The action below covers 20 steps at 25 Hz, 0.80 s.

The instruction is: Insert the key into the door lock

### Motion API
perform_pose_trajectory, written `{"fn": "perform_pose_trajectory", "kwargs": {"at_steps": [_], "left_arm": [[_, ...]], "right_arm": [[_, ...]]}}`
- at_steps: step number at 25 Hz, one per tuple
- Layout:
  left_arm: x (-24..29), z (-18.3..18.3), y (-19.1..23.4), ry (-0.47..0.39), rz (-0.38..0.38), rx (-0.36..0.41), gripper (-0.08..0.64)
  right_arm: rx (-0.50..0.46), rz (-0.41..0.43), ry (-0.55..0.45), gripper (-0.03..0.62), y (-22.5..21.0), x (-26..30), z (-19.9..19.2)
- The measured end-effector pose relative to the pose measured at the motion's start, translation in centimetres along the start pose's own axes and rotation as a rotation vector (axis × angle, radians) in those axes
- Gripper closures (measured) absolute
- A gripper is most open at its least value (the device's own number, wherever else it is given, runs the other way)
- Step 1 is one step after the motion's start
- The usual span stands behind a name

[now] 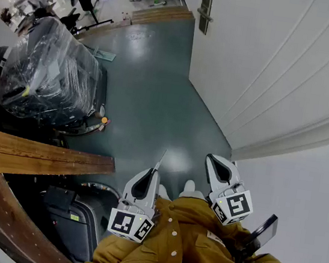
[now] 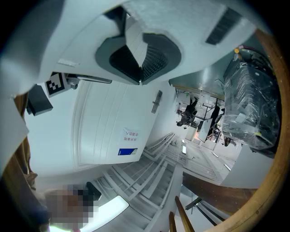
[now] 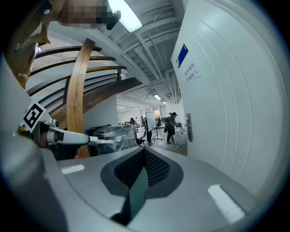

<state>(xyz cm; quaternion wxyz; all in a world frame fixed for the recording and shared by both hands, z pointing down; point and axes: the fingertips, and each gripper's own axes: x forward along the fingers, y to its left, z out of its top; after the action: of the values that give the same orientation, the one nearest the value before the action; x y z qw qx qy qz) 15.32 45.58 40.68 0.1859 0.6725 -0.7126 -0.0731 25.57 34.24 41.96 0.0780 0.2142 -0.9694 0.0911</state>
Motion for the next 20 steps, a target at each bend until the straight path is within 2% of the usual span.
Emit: {"fn": "perform_pose_trajectory", "kwargs": {"at_steps": [12, 15, 20], "left_arm": [[0.2, -0.3, -1.0, 0.019, -0.005, -0.007, 0.535], [0.6, -0.6, -1.5, 0.024, 0.001, -0.013, 0.535], [1.2, -0.9, -2.5, 0.032, 0.02, -0.017, 0.535]], "right_arm": [[0.011, 0.002, -0.008, 0.584, -0.3, -1.2, 0.3], [0.045, 0.007, -0.044, 0.584, -1.0, -1.6, 0.9], [0.033, -0.015, -0.044, 0.584, -3.0, -2.9, 0.8]]}}
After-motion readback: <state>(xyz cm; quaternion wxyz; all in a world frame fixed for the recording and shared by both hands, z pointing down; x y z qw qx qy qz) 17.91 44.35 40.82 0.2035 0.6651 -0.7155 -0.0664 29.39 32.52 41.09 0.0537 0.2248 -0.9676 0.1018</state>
